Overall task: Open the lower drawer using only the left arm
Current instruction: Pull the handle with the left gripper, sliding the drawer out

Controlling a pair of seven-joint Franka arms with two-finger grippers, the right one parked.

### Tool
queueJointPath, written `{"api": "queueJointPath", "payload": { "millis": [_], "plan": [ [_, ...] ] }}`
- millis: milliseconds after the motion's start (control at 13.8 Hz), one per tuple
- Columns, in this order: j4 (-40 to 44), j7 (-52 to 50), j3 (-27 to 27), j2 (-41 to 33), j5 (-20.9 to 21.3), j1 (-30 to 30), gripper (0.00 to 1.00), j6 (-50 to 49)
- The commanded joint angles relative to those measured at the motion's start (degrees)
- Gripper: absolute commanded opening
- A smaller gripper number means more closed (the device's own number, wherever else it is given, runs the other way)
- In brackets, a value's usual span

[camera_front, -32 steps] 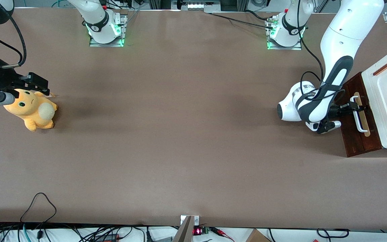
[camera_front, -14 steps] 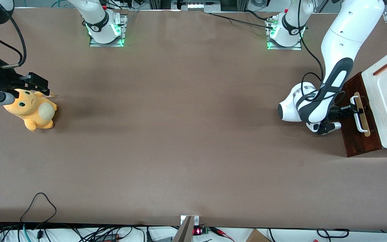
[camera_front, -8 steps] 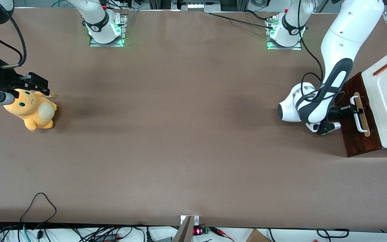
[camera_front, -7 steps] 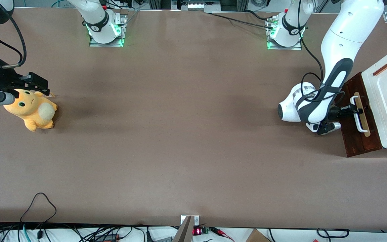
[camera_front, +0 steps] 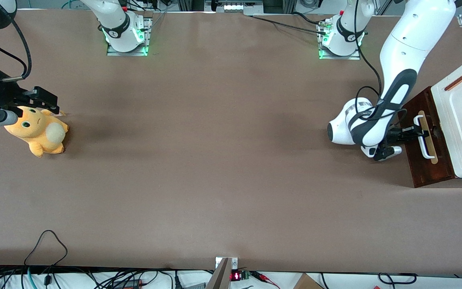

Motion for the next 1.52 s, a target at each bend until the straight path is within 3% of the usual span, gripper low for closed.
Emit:
{"api": "queueJointPath", "payload": {
  "millis": [0, 653, 798, 1089, 1161, 1234, 1379, 1452],
  "plan": [
    [2.9, 2.2, -2.2, 0.9, 2.0, -3.0, 0.00, 0.8],
    [3.9, 2.1, -6.4, 1.4, 1.6, -5.0, 0.07, 0.3],
    [3.9, 2.2, -6.4, 1.5, 1.6, -5.0, 0.21, 0.3],
    [4.3, 3.7, -6.4, 1.5, 1.8, -5.0, 0.11, 0.5],
    [4.3, 3.8, -6.4, 1.5, 1.8, -5.0, 0.15, 0.5],
    [4.3, 3.8, -6.4, 1.4, 1.8, -5.0, 0.27, 0.5],
    [5.4, 6.4, -6.5, 0.9, 1.7, -5.0, 0.74, 0.5],
    [6.4, 8.4, -6.5, 0.3, 1.4, -5.0, 0.81, 0.6]
  ]
}}
